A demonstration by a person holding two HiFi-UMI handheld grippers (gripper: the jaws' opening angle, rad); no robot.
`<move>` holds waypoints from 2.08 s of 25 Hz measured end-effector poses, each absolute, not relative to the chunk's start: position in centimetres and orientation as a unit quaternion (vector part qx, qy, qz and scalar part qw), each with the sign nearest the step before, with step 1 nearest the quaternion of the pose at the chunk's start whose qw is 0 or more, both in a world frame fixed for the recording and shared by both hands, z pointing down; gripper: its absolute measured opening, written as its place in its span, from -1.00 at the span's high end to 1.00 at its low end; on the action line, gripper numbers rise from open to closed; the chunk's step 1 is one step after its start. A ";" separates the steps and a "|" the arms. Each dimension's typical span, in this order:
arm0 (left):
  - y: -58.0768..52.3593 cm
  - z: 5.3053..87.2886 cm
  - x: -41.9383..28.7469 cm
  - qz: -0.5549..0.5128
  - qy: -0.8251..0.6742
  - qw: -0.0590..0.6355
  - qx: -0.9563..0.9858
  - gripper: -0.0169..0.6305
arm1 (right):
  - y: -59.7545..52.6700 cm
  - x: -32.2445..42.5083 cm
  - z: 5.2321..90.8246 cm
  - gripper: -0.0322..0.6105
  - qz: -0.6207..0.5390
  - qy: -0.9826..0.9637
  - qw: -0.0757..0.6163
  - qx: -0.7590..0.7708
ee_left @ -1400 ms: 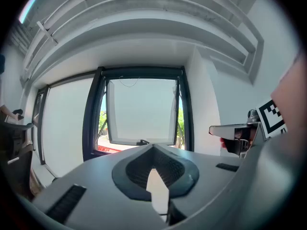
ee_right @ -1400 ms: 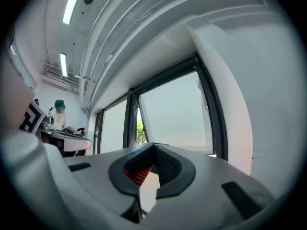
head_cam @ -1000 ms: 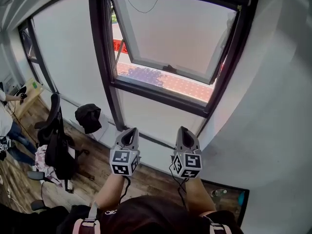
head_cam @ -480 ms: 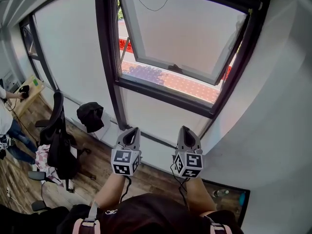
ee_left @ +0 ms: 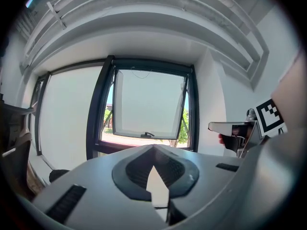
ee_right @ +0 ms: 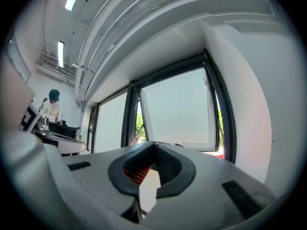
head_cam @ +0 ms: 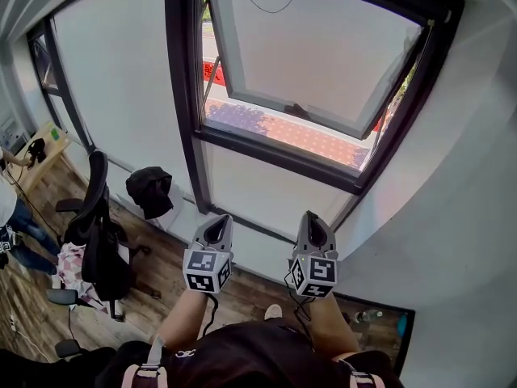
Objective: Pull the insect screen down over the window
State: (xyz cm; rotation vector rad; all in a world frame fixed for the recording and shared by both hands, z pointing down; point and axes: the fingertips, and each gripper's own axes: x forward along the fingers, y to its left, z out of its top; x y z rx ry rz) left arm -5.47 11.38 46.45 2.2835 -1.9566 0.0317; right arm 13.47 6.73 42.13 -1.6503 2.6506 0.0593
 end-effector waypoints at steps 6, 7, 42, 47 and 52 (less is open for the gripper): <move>9.6 47.2 -6.7 0.014 -0.652 0.063 0.756 0.91 | 4.5 13.2 42.8 0.89 0.016 0.842 0.014 -0.539; 9.1 47.2 -6.9 0.014 -0.652 0.062 0.755 0.91 | 3.9 13.2 42.9 0.89 0.016 0.841 0.015 -0.540; -22.7 45.1 -8.7 0.011 -0.670 0.041 0.741 0.91 | -27.6 12.9 40.2 0.89 0.018 0.843 0.047 -0.535; -25.4 45.9 -8.1 0.021 -0.652 0.052 0.756 0.91 | -28.9 13.6 40.4 0.89 0.022 0.838 0.038 -0.544; -28.1 46.0 -8.0 0.027 -0.624 0.046 0.780 0.91 | -29.6 13.5 40.4 0.89 0.045 0.826 0.030 -0.561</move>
